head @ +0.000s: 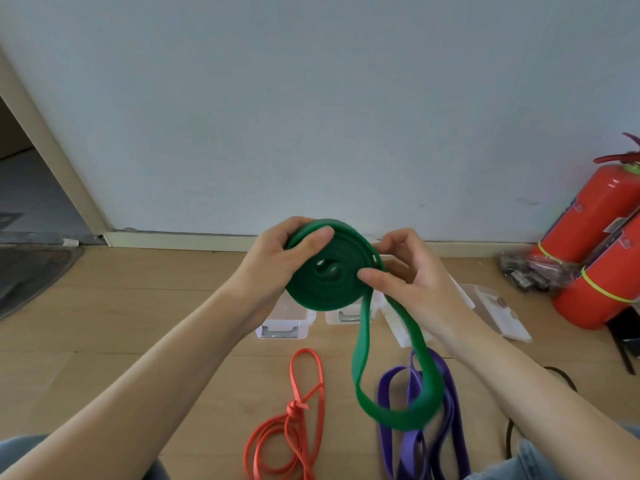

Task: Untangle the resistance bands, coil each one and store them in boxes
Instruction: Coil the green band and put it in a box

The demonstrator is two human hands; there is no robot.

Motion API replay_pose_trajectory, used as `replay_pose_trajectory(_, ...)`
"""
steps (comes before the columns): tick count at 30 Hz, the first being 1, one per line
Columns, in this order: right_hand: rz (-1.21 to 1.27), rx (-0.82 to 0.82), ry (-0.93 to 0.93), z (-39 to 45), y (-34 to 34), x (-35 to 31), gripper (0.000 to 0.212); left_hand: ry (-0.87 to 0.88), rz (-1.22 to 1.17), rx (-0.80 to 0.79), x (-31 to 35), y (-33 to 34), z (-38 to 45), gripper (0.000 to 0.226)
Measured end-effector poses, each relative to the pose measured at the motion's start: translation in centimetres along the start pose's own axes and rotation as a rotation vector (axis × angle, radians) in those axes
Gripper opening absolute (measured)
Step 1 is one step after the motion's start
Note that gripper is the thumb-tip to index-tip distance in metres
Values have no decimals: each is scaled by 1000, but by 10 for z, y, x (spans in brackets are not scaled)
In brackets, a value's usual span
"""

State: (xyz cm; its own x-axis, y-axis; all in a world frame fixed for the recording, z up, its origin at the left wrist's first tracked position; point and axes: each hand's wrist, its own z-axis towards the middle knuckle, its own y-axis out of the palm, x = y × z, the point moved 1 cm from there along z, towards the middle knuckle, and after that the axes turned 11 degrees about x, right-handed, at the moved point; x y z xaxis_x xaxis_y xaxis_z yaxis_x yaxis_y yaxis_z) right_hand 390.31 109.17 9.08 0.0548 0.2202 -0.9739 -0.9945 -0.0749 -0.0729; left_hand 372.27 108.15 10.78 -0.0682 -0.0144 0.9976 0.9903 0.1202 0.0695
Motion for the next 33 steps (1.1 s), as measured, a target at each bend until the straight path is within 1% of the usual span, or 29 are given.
replay_pose_trajectory(2, 7, 41, 3, 1, 2, 1, 24, -82, -102, 14, -1, 2, 0, 37)
replay_pose_trajectory(4, -15, 54, -18, 2, 2, -2, 17, -139, -123, -1, -2, 1, -1, 38)
replay_pose_trajectory(6, -44, 45, -37, 2, 0, -4, 16, -162, -47, -56, -1, -3, -1, 44)
replay_pose_trajectory(8, -49, 4, -38, 0, -2, -7, 17, -160, 103, -121, 2, -8, 0, 58)
replay_pose_trajectory(9, -46, -20, -36, -1, -2, -8, 18, -138, 176, -148, 3, -9, -1, 59)
replay_pose_trajectory(11, -46, -34, -32, -1, -1, -9, 18, -96, 247, -171, 1, -5, -4, 53)
replay_pose_trajectory(14, -65, -6, -22, -2, -1, -9, 18, -91, 241, -151, -4, -1, -5, 47)
replay_pose_trajectory(16, -102, -10, -34, -2, 0, -8, 18, -78, 225, -108, -5, 1, -4, 47)
replay_pose_trajectory(19, -93, -11, -13, -3, 4, -5, 20, -74, 216, 33, -13, 4, -2, 55)
replay_pose_trajectory(21, -72, 7, 4, -4, 5, 0, 26, -71, 211, 66, -15, 5, -1, 60)
replay_pose_trajectory(22, -70, 14, 3, -4, 4, 1, 27, -69, 229, 51, -14, 4, -1, 60)
replay_pose_trajectory(25, -68, 19, -8, -6, 3, 1, 23, -86, 336, -116, -13, 2, -4, 51)
replay_pose_trajectory(26, -64, 24, -9, -7, 1, 1, 24, -92, 340, -142, -14, 2, -5, 46)
replay_pose_trajectory(27, -59, 24, -9, -6, 0, 1, 27, -97, 318, -130, -14, 3, -4, 40)
replay_pose_trajectory(29, -34, -7, 16, -6, 0, 2, 37, -120, 213, -40, -11, 2, -3, 33)
replay_pose_trajectory(31, -10, -42, 48, -9, 3, 3, 42, -165, 63, 74, -7, -2, 1, 32)
replay_pose_trajectory(33, 57, -42, 95, -13, 12, 7, 43, -219, -90, 172, -5, -6, 1, 33)
